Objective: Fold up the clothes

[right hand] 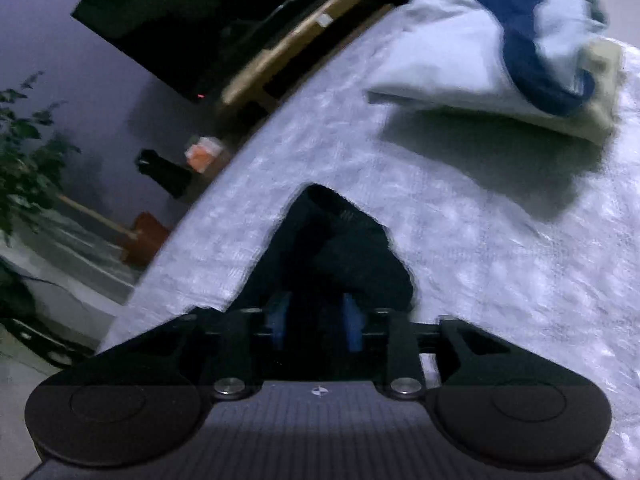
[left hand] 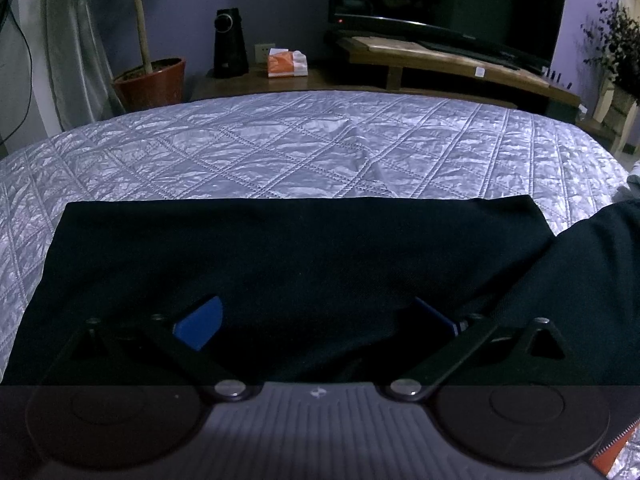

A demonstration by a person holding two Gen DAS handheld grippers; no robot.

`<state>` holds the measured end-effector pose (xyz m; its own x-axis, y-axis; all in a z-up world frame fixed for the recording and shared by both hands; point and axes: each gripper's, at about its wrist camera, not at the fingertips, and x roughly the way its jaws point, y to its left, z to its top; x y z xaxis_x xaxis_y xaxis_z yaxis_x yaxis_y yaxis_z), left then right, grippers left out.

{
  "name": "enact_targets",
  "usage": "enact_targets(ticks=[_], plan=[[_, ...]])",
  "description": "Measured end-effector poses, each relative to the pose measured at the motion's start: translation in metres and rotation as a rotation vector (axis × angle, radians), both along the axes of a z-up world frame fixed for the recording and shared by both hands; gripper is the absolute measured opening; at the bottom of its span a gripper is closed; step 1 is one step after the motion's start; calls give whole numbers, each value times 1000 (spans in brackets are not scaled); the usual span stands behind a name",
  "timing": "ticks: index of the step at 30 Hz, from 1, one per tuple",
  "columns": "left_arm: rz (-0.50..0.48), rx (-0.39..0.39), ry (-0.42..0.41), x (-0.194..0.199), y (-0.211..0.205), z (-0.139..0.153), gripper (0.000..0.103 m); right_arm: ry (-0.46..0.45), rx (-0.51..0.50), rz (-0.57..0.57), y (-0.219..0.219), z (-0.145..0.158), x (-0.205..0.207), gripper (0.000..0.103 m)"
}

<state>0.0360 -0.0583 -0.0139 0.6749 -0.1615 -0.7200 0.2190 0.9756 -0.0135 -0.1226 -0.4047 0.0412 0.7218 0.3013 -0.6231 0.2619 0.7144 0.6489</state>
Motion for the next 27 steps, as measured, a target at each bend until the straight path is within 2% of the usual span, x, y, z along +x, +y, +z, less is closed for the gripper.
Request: enact_targets(ticks=[2, 8, 10, 12, 13, 18, 21, 22, 23, 24, 27], plan=[[-1, 0, 0, 0, 0, 0, 101, -3, -6, 11, 4, 4, 12, 62], [-4, 0, -1, -1, -1, 0, 102, 26, -38, 4, 9, 10, 44, 63], [-1, 1, -2, 0, -1, 0, 103, -30, -14, 29, 8, 24, 48, 64], [2, 5, -4, -1, -1, -1, 103, -77, -23, 21, 6, 37, 50, 75], [1, 4, -4, -1, -1, -1, 103, -93, -26, 9, 3, 42, 51, 76], [0, 6, -5, -2, 0, -1, 103, 55, -73, -3, 0, 16, 79, 76], [-1, 6, -5, -2, 1, -1, 103, 79, -52, 7, 4, 2, 91, 73], [-1, 6, -4, -1, 1, 0, 103, 69, -60, 13, 6, 1, 95, 68], [-1, 6, -4, -1, 1, 0, 103, 62, -66, 32, 9, 1, 99, 43], [-1, 6, -4, -1, 1, 0, 103, 61, -73, 46, 10, 1, 101, 30], [-2, 6, -5, -1, 2, -1, 103, 47, -93, 88, 11, 4, 103, 28]])
